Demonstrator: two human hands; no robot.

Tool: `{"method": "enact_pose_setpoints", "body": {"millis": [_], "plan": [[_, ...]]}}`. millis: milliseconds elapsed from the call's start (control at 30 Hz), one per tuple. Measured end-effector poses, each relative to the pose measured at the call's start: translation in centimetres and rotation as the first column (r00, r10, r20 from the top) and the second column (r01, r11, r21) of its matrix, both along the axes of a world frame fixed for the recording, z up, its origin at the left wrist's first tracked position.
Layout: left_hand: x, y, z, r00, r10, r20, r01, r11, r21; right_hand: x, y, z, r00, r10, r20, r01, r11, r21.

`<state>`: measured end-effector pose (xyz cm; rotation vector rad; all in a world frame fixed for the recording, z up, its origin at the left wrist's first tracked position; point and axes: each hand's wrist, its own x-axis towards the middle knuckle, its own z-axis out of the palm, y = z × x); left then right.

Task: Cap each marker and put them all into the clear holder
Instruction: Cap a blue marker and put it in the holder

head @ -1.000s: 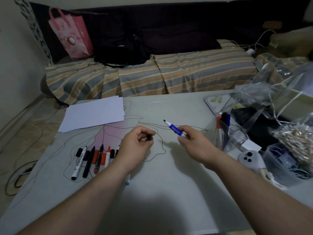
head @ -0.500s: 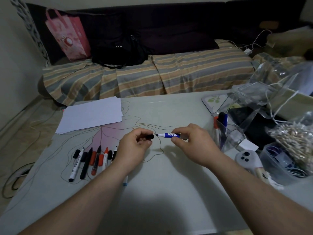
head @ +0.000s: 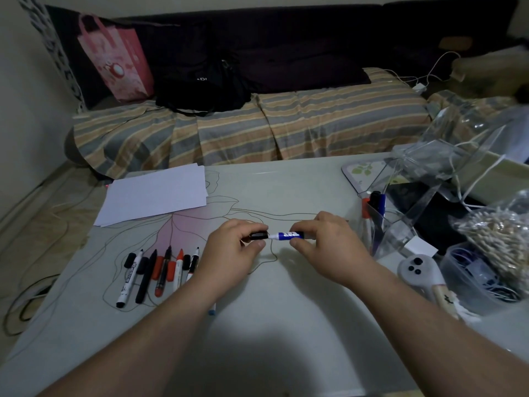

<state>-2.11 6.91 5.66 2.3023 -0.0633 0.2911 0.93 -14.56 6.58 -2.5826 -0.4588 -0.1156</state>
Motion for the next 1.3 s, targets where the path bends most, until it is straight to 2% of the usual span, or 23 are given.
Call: {"method": "enact_pose_setpoints", "body": {"millis": [133,367,633,767,867,933,1067,1200,1300], "plan": [[-0.3,-0.2,0.1,0.996,-0.085,-0.028,0.087,0.993,0.081,-0.4,0.5,0.2,0.999,0.027,0.03,-0.027,1.0,-0.001],[-0.8,-0.8,1.1,0.996,-0.081,-0.047,0.071,0.98,-0.185,-1.3,1.2,1.7,0.99,0.128,0.056,-0.131,0.989,0.064],[-1.8,-1.5,3.0,0.999,-0.05,-0.005,0.048,0.981,-0.188,-2.2,1.1,3.0,0.99,0.142,0.01,-0.142,0.976,0.167],[-1.7,-1.5,3.8,0.994,-0.106,0.007,0.105,0.975,-0.197,-3.0,0.6,4.2,0.982,0.187,-0.011,-0.181,0.965,0.187],[-1.8,-2.3,4.9,0.984,-0.176,0.034,0.178,0.933,-0.313,-3.3,0.1,5.0,0.988,0.151,0.03,-0.154,0.967,0.204],[-1.7,-2.9,5.7,0.984,-0.153,0.089,0.176,0.906,-0.385,-3.5,0.1,5.8,0.988,0.127,0.087,-0.143,0.966,0.214],[-1.4,-3.7,6.3,0.977,-0.084,0.198,0.163,0.891,-0.424,-3.7,0.3,7.2,0.977,0.103,0.189,-0.129,0.982,0.135],[-1.4,-3.6,5.7,0.981,-0.119,0.155,0.179,0.867,-0.465,-3.8,0.2,7.3,0.985,0.115,0.131,-0.126,0.989,0.076],[-1.7,-3.5,5.1,0.98,-0.189,0.058,0.189,0.807,-0.559,-3.8,-0.1,6.6,0.984,0.173,0.053,-0.177,0.979,0.102]]}}
